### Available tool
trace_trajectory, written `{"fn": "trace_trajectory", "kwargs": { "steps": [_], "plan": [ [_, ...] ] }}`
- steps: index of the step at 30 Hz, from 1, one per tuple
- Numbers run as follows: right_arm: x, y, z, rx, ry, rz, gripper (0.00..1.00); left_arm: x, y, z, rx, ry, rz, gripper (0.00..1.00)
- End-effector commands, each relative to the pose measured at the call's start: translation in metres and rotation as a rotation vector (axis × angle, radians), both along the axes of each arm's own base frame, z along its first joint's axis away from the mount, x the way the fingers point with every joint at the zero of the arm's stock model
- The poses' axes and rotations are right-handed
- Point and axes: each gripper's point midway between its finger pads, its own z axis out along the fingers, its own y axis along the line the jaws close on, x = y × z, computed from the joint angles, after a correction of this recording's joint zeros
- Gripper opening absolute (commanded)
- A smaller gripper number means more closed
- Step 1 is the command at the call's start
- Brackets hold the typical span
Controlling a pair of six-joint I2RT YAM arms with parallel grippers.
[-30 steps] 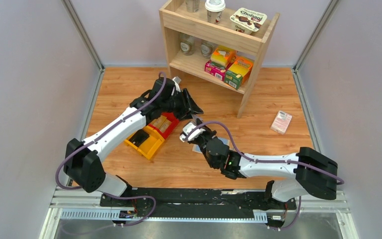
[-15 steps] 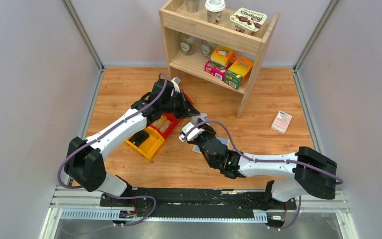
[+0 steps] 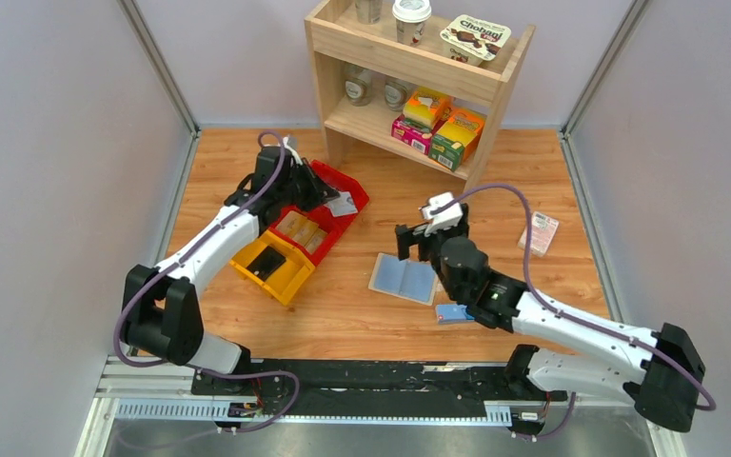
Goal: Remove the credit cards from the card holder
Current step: Place the credit card in the storage box.
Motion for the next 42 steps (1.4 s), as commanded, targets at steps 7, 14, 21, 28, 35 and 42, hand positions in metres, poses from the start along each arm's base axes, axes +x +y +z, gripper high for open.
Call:
{"fn": "trace_trajectory", "kwargs": {
  "steps": [7, 14, 21, 28, 35, 42],
  "plan": [
    [0.003, -0.088, 0.013, 0.239, 0.078, -0.276, 1.00, 0.088, 0.058, -0.037, 0.173, 0.008, 0.344, 0.00],
    [-0.006, -0.109, 0.018, 0.239, 0.067, -0.309, 1.00, 0.131, 0.068, -0.074, 0.224, 0.069, 0.466, 0.00],
    [-0.015, -0.129, 0.025, 0.229, 0.034, -0.348, 1.00, 0.154, 0.076, -0.087, 0.259, 0.076, 0.550, 0.00],
    [-0.018, -0.139, 0.027, 0.223, 0.013, -0.358, 1.00, 0.158, 0.070, -0.105, 0.243, 0.106, 0.543, 0.08],
    [-0.021, -0.142, 0.028, 0.219, 0.013, -0.351, 1.00, 0.153, 0.081, -0.088, 0.311, 0.088, 0.541, 0.34],
    [-0.025, -0.153, 0.039, 0.225, -0.016, -0.379, 1.00, 0.135, 0.098, -0.047, 0.392, 0.032, 0.531, 0.44]
  ]
}}
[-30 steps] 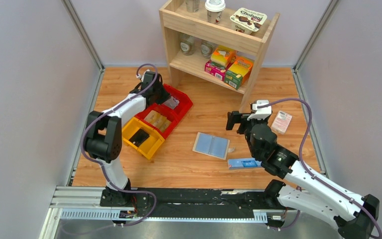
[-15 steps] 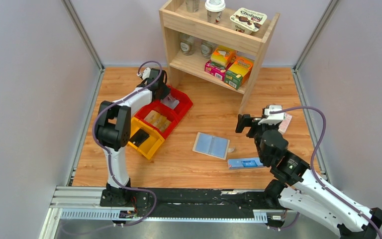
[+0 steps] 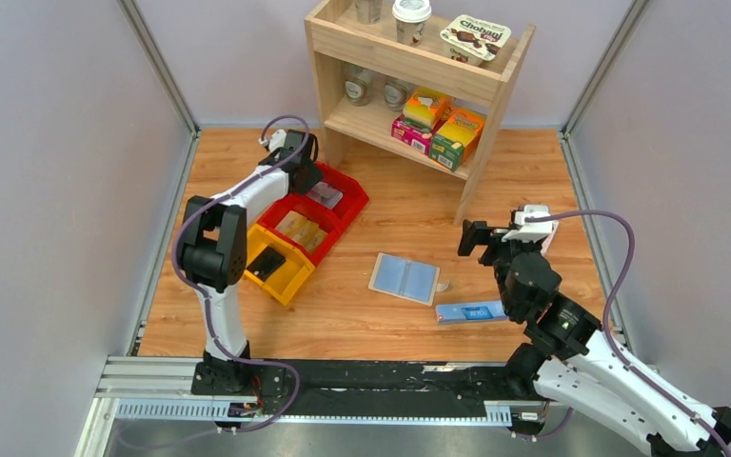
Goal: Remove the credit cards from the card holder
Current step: Place the credit card in the storage box, then reset both arms
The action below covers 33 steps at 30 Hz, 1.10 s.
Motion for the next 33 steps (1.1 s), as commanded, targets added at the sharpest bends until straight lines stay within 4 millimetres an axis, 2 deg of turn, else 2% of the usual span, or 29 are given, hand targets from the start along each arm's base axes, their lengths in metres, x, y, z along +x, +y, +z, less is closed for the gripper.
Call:
{"fn": "trace_trajectory", "kwargs": {
  "steps": [1, 2, 6, 7, 8, 9, 10, 11, 12, 13, 14, 15, 16, 17, 18, 19, 20, 24, 28, 33],
  "plan": [
    [-0.003, -0.016, 0.011, -0.014, -0.025, -0.057, 1.00, -0.005, 0.018, 0.078, 0.068, -0.120, -0.010, 0.46],
    [-0.004, -0.021, 0.014, -0.016, -0.028, -0.073, 1.00, -0.008, 0.019, 0.082, 0.077, -0.120, -0.013, 0.47],
    [-0.008, -0.036, 0.021, -0.030, -0.030, -0.136, 1.00, -0.029, 0.031, 0.117, 0.124, -0.169, -0.045, 0.54],
    [-0.010, -0.041, 0.023, -0.032, -0.033, -0.151, 1.00, -0.040, 0.037, 0.131, 0.148, -0.190, -0.057, 0.57],
    [-0.011, -0.046, 0.025, -0.033, -0.035, -0.169, 1.00, -0.050, 0.042, 0.154, 0.157, -0.236, -0.058, 0.59],
    [-0.013, -0.050, 0.028, -0.026, -0.043, -0.183, 1.00, -0.060, 0.050, 0.156, 0.199, -0.237, -0.067, 0.64],
    [-0.015, -0.055, 0.029, -0.025, -0.046, -0.198, 1.00, -0.072, 0.057, 0.178, 0.212, -0.285, -0.063, 0.67],
    [-0.017, -0.059, 0.031, -0.022, -0.051, -0.215, 1.00, -0.084, 0.067, 0.177, 0.263, -0.284, -0.066, 0.73],
    [-0.019, -0.064, 0.031, -0.019, -0.057, -0.229, 1.00, -0.099, 0.075, 0.196, 0.275, -0.333, -0.054, 0.75],
    [-0.020, -0.068, 0.029, -0.030, -0.056, -0.244, 1.00, -0.112, 0.086, 0.195, 0.329, -0.333, -0.059, 0.79],
    [-0.023, -0.073, 0.028, -0.031, -0.059, -0.264, 1.00, -0.131, 0.096, 0.216, 0.341, -0.395, -0.039, 0.79],
    [-0.024, -0.078, 0.027, -0.033, -0.059, -0.285, 1.00, -0.142, 0.107, 0.211, 0.399, -0.384, -0.035, 0.79],
    [-0.026, -0.083, 0.027, -0.030, -0.062, -0.305, 1.00, -0.162, 0.116, 0.229, 0.405, -0.441, -0.017, 0.80],
    [-0.028, -0.087, 0.028, -0.027, -0.064, -0.324, 1.00, -0.173, 0.125, 0.221, 0.461, -0.422, -0.021, 0.80],
    [-0.030, -0.090, 0.029, -0.021, -0.065, -0.333, 1.00, -0.193, 0.135, 0.237, 0.487, -0.473, -0.019, 0.80],
    [-0.031, -0.093, 0.030, -0.023, -0.064, -0.346, 1.00, -0.203, 0.141, 0.231, 0.512, -0.462, -0.013, 0.80],
    [-0.033, -0.096, 0.031, -0.025, -0.064, -0.353, 1.00, -0.223, 0.149, 0.241, 0.529, -0.496, -0.006, 0.80],
    [-0.038, -0.105, 0.026, -0.031, -0.062, -0.378, 1.00, -0.274, 0.177, 0.240, 0.602, -0.508, 0.031, 0.80],
    [-0.044, -0.115, 0.017, -0.062, -0.043, -0.419, 1.00, -0.309, 0.194, 0.226, 0.635, -0.520, 0.059, 0.80],
    [-0.055, -0.133, 0.015, -0.040, -0.035, -0.487, 1.00, -0.341, 0.211, 0.208, 0.665, -0.554, 0.111, 0.80]
  ]
}}
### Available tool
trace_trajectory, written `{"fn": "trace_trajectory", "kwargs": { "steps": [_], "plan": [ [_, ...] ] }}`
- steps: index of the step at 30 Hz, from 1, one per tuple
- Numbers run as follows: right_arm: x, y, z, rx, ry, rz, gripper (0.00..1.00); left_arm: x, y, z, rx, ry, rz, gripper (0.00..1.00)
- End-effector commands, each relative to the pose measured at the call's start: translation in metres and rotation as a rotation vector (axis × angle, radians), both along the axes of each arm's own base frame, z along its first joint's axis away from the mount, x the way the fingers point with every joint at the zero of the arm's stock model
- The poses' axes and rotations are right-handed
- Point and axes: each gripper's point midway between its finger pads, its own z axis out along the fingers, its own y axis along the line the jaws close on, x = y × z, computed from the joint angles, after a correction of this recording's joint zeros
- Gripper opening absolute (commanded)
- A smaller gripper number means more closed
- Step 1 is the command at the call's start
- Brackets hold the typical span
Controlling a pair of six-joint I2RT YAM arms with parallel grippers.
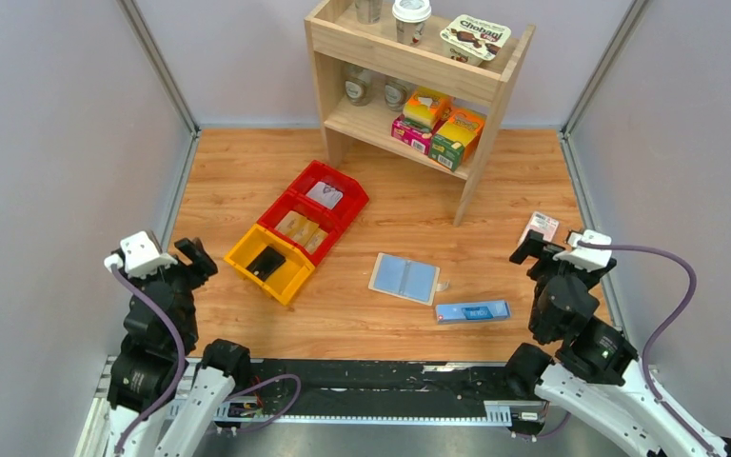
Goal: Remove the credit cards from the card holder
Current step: Reset both arms
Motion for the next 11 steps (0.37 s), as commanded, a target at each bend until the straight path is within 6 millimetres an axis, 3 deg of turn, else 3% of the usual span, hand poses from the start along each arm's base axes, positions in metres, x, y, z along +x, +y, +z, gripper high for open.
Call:
{"fn": "trace_trajectory", "kwargs": {
  "steps": [1, 6, 11],
  "plan": [
    [-0.014, -0.023, 0.001, 0.033, -0.009, -0.092, 1.00, -0.024, 0.017, -0.029, 0.080, 0.058, 0.046, 0.80],
    [-0.027, -0.037, -0.005, 0.108, -0.031, -0.121, 1.00, -0.037, 0.015, -0.036, 0.050, 0.026, 0.010, 0.80],
    [-0.041, -0.049, 0.002, 0.208, -0.077, -0.110, 1.00, -0.041, 0.011, -0.034, 0.024, -0.013, -0.019, 0.80]
  ]
}}
